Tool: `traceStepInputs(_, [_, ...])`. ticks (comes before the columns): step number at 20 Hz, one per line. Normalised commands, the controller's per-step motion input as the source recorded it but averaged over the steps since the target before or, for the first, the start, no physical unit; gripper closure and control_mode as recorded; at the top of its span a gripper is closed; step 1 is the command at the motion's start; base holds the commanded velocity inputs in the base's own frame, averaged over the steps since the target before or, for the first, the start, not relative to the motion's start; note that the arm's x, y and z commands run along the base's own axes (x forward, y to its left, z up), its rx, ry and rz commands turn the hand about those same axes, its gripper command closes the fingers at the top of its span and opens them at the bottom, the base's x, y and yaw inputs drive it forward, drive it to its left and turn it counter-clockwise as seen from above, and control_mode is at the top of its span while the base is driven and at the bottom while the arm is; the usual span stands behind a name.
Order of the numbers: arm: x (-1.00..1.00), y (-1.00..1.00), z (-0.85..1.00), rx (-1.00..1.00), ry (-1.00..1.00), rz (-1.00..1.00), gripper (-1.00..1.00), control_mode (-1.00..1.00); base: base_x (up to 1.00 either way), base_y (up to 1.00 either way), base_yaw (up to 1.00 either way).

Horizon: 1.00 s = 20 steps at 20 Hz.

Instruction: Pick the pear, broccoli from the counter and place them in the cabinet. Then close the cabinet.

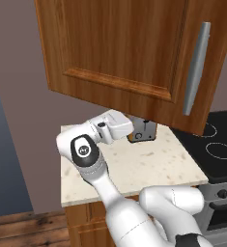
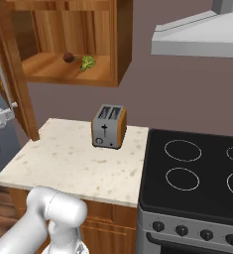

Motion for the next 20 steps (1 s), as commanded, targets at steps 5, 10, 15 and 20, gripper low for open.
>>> traceStepInputs(5, [0.86, -0.88, 0.78, 0.03, 0.52, 0.14, -1.00, -1.00, 0.00, 0.00, 0.00])
traceStepInputs(10, [0.99, -0.68, 0.96, 0.00, 0.72, 0.05, -1.00, -1.00, 0.00, 0.00, 0.00])
traceStepInputs(15, [0.83, -0.64, 0.99, 0.00, 0.79, 0.09, -1.00, -1.00, 0.00, 0.00, 0.00])
traceStepInputs(20, [0.50, -0.68, 0.53, -0.03, 0.60, 0.12, -1.00, -1.00, 0.00, 0.00, 0.00])
